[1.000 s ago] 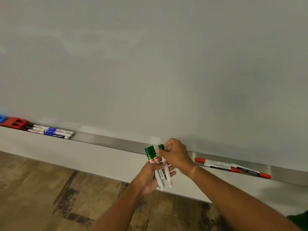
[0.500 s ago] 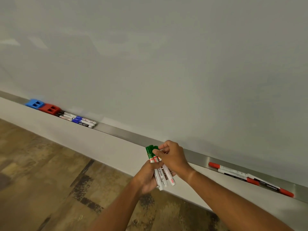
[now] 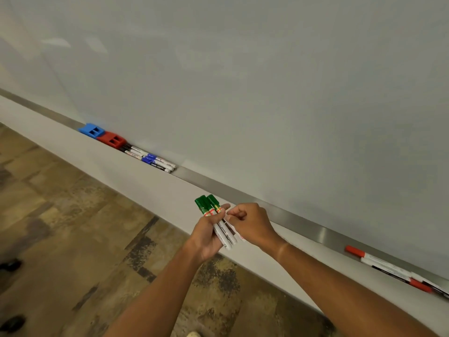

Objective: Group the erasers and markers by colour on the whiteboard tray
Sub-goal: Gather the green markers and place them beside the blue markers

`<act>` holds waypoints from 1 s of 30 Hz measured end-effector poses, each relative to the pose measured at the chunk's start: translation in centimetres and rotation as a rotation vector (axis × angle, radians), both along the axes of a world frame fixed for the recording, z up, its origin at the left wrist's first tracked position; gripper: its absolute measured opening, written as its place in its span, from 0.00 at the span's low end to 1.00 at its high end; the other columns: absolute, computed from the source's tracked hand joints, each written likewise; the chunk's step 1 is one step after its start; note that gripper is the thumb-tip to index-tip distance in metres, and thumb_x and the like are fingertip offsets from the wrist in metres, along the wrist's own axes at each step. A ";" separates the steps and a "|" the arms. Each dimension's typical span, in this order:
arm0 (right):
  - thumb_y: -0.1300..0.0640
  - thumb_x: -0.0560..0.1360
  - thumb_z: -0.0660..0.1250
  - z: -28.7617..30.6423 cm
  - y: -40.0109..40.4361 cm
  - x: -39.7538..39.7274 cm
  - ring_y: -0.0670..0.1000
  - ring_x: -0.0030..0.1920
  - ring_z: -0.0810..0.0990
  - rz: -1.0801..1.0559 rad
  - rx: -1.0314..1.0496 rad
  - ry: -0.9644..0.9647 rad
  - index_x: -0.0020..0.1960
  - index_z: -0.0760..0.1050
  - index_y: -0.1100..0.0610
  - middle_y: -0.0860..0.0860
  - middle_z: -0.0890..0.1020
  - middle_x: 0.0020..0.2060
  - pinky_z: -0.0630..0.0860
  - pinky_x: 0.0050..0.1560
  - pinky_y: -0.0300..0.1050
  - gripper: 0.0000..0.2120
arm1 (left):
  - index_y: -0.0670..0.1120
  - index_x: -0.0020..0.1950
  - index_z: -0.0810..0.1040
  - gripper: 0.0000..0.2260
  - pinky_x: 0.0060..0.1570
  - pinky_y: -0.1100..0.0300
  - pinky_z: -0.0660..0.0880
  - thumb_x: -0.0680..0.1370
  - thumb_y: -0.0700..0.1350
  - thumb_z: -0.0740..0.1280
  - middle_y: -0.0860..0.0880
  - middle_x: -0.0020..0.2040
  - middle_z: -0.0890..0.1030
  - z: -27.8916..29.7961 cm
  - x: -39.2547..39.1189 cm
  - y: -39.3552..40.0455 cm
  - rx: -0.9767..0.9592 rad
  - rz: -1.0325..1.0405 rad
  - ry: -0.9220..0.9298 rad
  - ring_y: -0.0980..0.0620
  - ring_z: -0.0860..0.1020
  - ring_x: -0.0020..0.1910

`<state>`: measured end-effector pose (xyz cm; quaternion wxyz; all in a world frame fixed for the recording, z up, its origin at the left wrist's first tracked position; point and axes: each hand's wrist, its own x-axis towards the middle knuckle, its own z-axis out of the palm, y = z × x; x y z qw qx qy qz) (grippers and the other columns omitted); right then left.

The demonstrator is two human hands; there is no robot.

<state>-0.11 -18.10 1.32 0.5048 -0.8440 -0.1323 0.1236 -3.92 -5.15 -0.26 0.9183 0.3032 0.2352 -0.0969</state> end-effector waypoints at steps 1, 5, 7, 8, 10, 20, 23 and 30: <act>0.55 0.73 0.72 -0.2 1.1 0.2 0.40 0.38 0.83 0.013 -0.002 -0.001 0.48 0.83 0.54 0.47 0.85 0.40 0.78 0.38 0.29 0.05 | 0.38 0.63 0.72 0.12 0.45 0.49 0.82 0.80 0.37 0.59 0.34 0.52 0.81 -0.1 0.1 1.0 -0.004 0.011 0.011 0.39 0.83 0.49; 0.56 0.72 0.73 -0.6 5.7 1.1 0.41 0.39 0.83 0.055 -0.033 0.011 0.51 0.83 0.55 0.48 0.86 0.42 0.77 0.37 0.28 0.08 | 0.38 0.62 0.73 0.11 0.40 0.51 0.82 0.81 0.37 0.58 0.35 0.48 0.83 -0.5 0.7 5.4 -0.051 0.045 0.029 0.40 0.84 0.45; 0.56 0.71 0.74 -0.7 8.2 1.7 0.40 0.38 0.83 0.068 -0.053 0.005 0.50 0.83 0.55 0.48 0.86 0.42 0.77 0.37 0.28 0.08 | 0.38 0.63 0.73 0.12 0.40 0.51 0.81 0.81 0.37 0.58 0.36 0.48 0.83 -0.8 1.1 7.9 -0.063 0.051 0.029 0.40 0.84 0.45; 0.56 0.71 0.74 -0.8 9.3 2.0 0.40 0.37 0.83 0.067 -0.059 0.004 0.50 0.83 0.55 0.48 0.86 0.42 0.77 0.37 0.28 0.08 | 0.38 0.63 0.73 0.12 0.41 0.51 0.81 0.81 0.37 0.59 0.36 0.48 0.83 -1.0 1.3 8.9 -0.065 0.050 0.033 0.40 0.84 0.45; 0.57 0.71 0.74 -1.0 11.3 2.5 0.38 0.37 0.82 0.059 -0.056 0.006 0.50 0.83 0.55 0.47 0.86 0.42 0.76 0.37 0.26 0.08 | 0.39 0.65 0.72 0.13 0.43 0.50 0.81 0.81 0.37 0.58 0.35 0.50 0.82 -1.4 1.8 11.0 -0.074 0.048 0.035 0.39 0.84 0.47; 0.58 0.71 0.74 -1.6 17.1 4.6 0.38 0.40 0.83 0.091 -0.058 0.024 0.52 0.83 0.55 0.46 0.86 0.42 0.77 0.41 0.28 0.10 | 0.39 0.65 0.71 0.14 0.52 0.46 0.78 0.80 0.38 0.59 0.32 0.56 0.80 -2.6 4.0 17.3 -0.112 0.043 0.021 0.37 0.82 0.53; 0.59 0.70 0.75 -1.9 17.6 6.2 0.36 0.37 0.82 0.073 -0.107 -0.025 0.51 0.83 0.56 0.44 0.85 0.39 0.77 0.34 0.28 0.10 | 0.39 0.60 0.75 0.13 0.50 0.48 0.80 0.77 0.38 0.63 0.36 0.51 0.82 -3.1 4.6 18.2 -0.094 0.055 0.024 0.42 0.83 0.48; 0.56 0.72 0.73 -2.9 18.6 11.9 0.48 0.43 0.84 0.073 -0.360 -0.175 0.53 0.82 0.58 0.52 0.86 0.46 0.79 0.44 0.37 0.12 | 0.38 0.67 0.71 0.14 0.62 0.46 0.73 0.81 0.37 0.58 0.35 0.60 0.80 -4.8 5.2 20.2 -0.056 0.155 0.100 0.38 0.78 0.62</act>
